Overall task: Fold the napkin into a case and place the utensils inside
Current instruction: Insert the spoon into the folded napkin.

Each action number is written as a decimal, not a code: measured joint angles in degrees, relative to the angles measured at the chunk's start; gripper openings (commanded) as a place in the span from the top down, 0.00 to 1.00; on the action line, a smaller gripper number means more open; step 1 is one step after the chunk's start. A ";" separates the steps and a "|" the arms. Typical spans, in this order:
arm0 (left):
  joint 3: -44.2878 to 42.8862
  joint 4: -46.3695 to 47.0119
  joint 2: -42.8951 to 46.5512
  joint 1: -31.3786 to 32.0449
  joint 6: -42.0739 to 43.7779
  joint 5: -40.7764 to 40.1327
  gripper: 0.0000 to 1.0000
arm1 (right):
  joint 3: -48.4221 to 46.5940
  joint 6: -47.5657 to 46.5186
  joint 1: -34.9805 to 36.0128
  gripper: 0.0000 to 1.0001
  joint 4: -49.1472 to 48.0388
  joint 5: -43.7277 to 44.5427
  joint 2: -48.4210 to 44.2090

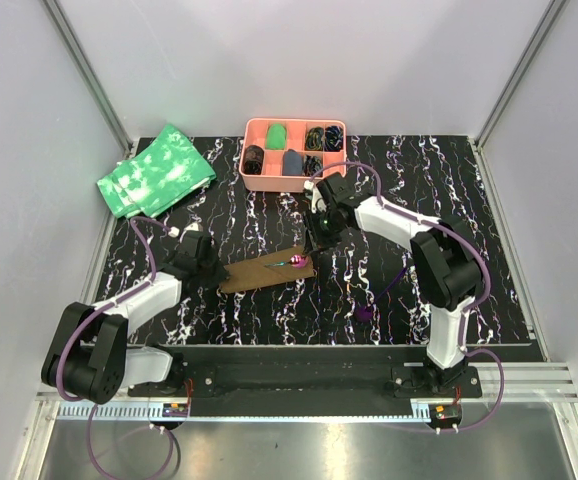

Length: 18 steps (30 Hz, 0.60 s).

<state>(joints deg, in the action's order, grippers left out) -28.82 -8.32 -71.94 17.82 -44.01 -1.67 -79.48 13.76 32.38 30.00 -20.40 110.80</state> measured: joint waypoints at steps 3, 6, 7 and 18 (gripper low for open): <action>0.00 0.00 0.00 0.02 0.00 0.02 1.00 | 0.00 -0.07 0.00 0.74 0.07 -0.07 1.05; 0.04 0.09 0.02 0.04 0.00 0.15 1.00 | 0.00 -0.17 0.00 0.78 0.20 -0.13 2.58; 0.13 0.09 0.17 0.04 0.00 0.20 1.00 | 0.00 -0.17 0.00 0.80 0.31 -0.17 2.93; 0.35 0.11 0.57 0.09 0.00 0.39 1.00 | -0.57 -0.24 0.00 0.82 1.51 -0.09 3.32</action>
<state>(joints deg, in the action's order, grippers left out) -28.47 -8.21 -71.37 17.91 -44.01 -1.28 -80.05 13.52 32.38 31.51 -20.49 114.13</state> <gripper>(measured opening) 0.003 0.158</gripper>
